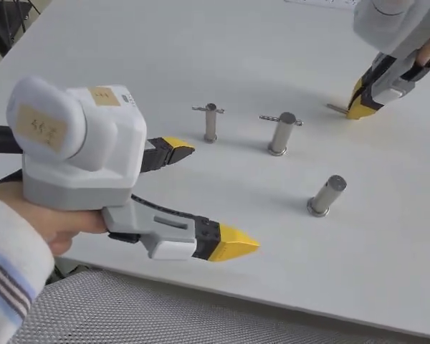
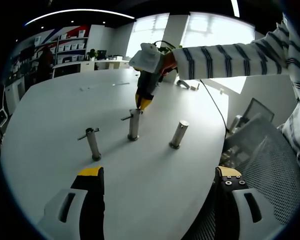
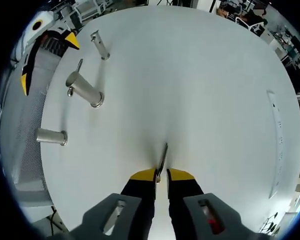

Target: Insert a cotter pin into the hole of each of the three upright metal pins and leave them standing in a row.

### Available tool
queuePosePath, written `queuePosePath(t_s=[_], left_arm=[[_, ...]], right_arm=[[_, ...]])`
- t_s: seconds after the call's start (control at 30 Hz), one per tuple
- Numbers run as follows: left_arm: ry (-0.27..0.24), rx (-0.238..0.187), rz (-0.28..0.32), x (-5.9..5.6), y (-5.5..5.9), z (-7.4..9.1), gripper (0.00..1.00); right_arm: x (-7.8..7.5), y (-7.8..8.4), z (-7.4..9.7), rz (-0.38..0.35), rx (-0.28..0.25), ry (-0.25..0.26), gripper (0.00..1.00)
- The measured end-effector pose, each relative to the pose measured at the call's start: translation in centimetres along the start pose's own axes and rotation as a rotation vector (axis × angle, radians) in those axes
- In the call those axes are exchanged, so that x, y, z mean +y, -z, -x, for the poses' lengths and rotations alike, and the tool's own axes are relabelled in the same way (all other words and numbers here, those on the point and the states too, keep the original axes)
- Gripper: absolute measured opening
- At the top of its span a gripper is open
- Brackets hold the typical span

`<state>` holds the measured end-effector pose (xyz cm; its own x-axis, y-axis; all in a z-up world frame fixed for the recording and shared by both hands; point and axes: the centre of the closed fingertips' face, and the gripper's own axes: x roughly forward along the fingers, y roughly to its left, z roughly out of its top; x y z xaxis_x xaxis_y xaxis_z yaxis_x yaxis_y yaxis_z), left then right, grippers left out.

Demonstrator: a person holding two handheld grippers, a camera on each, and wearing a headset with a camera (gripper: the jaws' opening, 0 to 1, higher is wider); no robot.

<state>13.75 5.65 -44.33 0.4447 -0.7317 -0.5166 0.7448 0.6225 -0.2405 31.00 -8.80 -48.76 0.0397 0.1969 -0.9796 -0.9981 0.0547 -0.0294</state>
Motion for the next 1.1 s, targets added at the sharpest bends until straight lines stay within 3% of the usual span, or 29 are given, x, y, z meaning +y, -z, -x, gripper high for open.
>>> queuePosePath(t_s=[0.23, 0.7, 1.0, 1.1], left_arm=[[0.008, 0.024, -0.002, -0.2, 0.4, -0.2, 0.90], [-0.003, 0.036, -0.015, -0.5, 0.5, 0.0, 0.88], [0.002, 0.021, -0.031, -1.1, 0.1, 0.1, 0.82], [-0.001, 0.019, -0.034, -1.1, -0.1, 0.2, 0.82]], right_arm=[[-1.3, 0.2, -0.2, 0.029, -0.038, 0.018, 0.00], [-2.0, 0.2, -0.8, -0.021, -0.073, 0.040, 0.00], [-1.8, 0.0, -0.5, -0.040, -0.076, 0.048, 0.00], [-0.8, -0.9, 0.8, -0.043, -0.133, 0.076, 0.00]])
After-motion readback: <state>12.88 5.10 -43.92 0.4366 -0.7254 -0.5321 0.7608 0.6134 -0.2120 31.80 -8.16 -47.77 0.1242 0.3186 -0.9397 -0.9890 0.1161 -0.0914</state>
